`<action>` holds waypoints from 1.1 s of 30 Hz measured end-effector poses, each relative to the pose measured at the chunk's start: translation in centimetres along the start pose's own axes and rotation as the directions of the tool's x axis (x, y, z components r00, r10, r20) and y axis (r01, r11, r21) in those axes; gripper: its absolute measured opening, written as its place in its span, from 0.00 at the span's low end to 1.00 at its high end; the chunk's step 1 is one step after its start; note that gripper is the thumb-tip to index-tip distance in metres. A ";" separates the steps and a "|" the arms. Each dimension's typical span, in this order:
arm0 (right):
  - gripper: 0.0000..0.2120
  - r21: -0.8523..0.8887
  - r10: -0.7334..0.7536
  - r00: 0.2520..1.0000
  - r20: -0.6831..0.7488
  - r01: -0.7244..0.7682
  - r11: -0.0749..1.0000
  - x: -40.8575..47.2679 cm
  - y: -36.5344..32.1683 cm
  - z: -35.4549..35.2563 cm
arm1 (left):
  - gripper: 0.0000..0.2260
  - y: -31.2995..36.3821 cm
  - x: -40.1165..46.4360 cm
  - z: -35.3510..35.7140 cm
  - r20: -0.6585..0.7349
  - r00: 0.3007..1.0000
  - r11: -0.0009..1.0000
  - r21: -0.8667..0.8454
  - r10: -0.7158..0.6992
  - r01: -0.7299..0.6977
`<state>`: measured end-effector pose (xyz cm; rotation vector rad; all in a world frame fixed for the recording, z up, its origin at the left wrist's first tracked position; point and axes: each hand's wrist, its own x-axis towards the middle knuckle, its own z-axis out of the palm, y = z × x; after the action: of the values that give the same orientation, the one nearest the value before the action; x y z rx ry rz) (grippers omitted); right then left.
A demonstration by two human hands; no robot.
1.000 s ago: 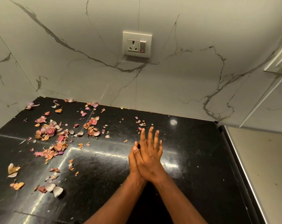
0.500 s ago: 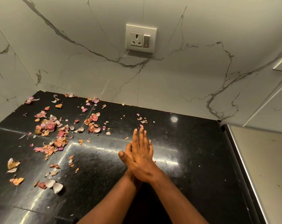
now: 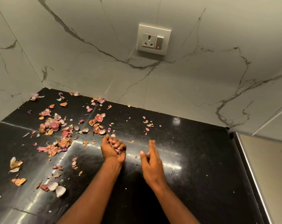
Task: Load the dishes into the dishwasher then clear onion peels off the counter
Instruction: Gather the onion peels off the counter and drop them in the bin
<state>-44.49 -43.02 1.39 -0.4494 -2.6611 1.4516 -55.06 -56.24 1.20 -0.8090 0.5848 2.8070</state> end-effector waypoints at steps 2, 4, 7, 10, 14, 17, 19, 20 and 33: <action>0.42 -0.350 0.140 0.989 -0.057 -0.151 0.925 0.2 3.2 0.1 | 0.19 2.1 0.5 -0.2 -0.027 0.999 0.999 0.035 0.019 -0.018; 0.50 -0.534 0.250 0.964 -0.094 -0.261 0.804 -0.1 4.6 0.7 | 0.20 3.3 1.3 -1.2 -0.035 0.999 0.997 0.070 0.032 -0.029; 0.53 -0.582 0.217 0.966 -0.143 -0.260 0.770 -0.4 4.7 2.8 | 0.19 3.7 1.9 -2.5 -0.023 1.000 0.992 0.128 -0.004 0.007; 0.45 -0.542 0.148 0.985 -0.094 -0.175 0.822 2.0 3.8 3.5 | 0.19 3.6 2.5 -2.9 -0.011 0.999 0.983 0.183 -0.034 0.036; 0.28 -0.528 -0.077 0.993 0.089 0.112 0.842 5.5 3.5 3.6 | 0.19 3.8 3.1 -2.5 -0.018 0.998 0.974 0.219 -0.060 0.062; 0.24 -0.511 -0.144 0.983 0.116 0.183 0.840 4.9 4.7 3.1 | 0.19 4.0 3.4 -2.9 -0.003 0.997 0.970 0.234 -0.071 0.070; 0.26 -0.519 -0.169 0.974 0.150 0.223 0.825 3.6 5.7 2.0 | 0.19 4.0 3.4 -3.0 0.010 0.997 0.967 0.245 -0.074 0.069; 0.28 -0.531 -0.176 0.970 0.170 0.240 0.812 2.9 6.1 1.4 | 0.19 4.0 3.3 -2.9 0.013 0.997 0.965 0.252 -0.076 0.071; 0.05 -0.009 0.116 0.992 0.058 -0.116 0.993 -0.6 1.0 -4.6 | 0.17 -3.4 -2.3 -3.0 -0.049 0.961 0.899 0.342 -0.273 0.272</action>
<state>-42.74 -38.96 3.12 -0.5797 -2.7271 1.5109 -50.81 -54.53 -1.01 -0.7501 0.8616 2.3576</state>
